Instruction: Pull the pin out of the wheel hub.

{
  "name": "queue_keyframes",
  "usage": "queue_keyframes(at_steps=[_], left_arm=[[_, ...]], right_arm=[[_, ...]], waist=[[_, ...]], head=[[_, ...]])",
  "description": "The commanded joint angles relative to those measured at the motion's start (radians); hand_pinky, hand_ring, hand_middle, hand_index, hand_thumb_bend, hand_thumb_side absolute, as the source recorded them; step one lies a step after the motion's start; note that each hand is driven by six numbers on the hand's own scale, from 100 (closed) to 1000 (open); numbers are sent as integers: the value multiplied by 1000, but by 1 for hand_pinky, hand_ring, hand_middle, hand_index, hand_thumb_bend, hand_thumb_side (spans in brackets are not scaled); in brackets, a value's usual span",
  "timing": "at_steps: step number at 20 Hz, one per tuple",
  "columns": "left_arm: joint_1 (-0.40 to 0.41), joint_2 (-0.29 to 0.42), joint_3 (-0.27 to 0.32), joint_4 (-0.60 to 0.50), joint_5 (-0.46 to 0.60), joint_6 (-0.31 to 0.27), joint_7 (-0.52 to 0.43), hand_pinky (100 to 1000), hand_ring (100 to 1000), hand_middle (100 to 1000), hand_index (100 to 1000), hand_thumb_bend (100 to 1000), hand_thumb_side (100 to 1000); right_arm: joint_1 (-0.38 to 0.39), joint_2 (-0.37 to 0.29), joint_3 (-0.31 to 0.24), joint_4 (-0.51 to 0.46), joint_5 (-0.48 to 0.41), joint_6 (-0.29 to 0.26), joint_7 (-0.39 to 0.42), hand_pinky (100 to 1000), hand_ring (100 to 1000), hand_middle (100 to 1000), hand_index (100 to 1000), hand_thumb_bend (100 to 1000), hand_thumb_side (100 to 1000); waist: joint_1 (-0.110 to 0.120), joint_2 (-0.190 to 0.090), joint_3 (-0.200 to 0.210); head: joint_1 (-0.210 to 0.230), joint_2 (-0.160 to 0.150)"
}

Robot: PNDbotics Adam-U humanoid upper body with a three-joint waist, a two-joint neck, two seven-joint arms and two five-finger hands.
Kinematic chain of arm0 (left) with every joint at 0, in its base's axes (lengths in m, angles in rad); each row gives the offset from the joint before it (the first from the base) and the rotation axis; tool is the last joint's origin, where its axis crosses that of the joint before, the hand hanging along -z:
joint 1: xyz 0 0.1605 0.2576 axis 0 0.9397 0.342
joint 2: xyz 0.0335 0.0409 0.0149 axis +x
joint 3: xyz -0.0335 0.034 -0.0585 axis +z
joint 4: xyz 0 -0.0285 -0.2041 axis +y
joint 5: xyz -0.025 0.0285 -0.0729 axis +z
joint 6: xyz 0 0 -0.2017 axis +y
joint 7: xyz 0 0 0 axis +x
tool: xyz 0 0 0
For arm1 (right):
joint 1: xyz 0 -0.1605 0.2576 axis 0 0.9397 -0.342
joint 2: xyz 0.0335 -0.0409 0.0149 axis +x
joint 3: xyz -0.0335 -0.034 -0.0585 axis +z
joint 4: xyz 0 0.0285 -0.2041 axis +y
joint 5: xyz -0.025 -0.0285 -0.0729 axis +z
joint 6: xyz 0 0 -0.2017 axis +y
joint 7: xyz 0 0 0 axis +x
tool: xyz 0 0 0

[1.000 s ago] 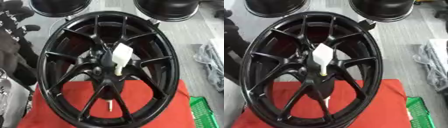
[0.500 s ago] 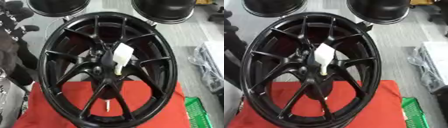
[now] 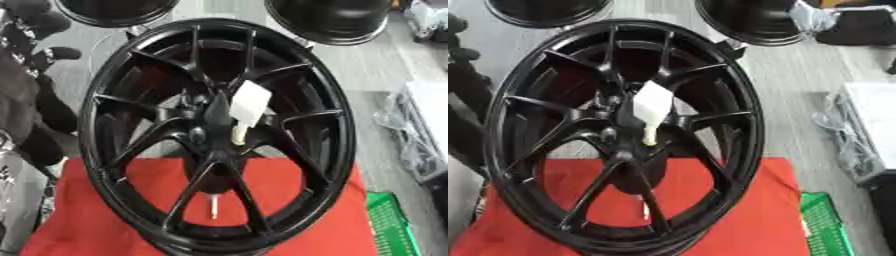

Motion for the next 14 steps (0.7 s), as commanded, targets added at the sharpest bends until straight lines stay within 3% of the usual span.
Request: queue_keyframes(at_steps=[1,5,14], left_arm=[[-15,13,-4,-10,-4,3,-5,614,776,599,681,100,695],[-21,12,-16,-10,0,12,-13,613,776,599,680,100,700],[-17,15,-18,-8,-1,17,-17,615,778,600,681,100,704]], right_arm=[[-10,-120,28,-35,43,-2,-13,821,745,709,797,100,133],[-49,-153,111,-39,22,23,23,816,743,708,796,100,162],[-252,-71,277,-40,36,86,160,829,769,733,813,100,181]], waist=[[0,-22,6],[-1,-22,20],[-6,-28,18]], head=[[-13,4],[-30,4],[-30,15]])
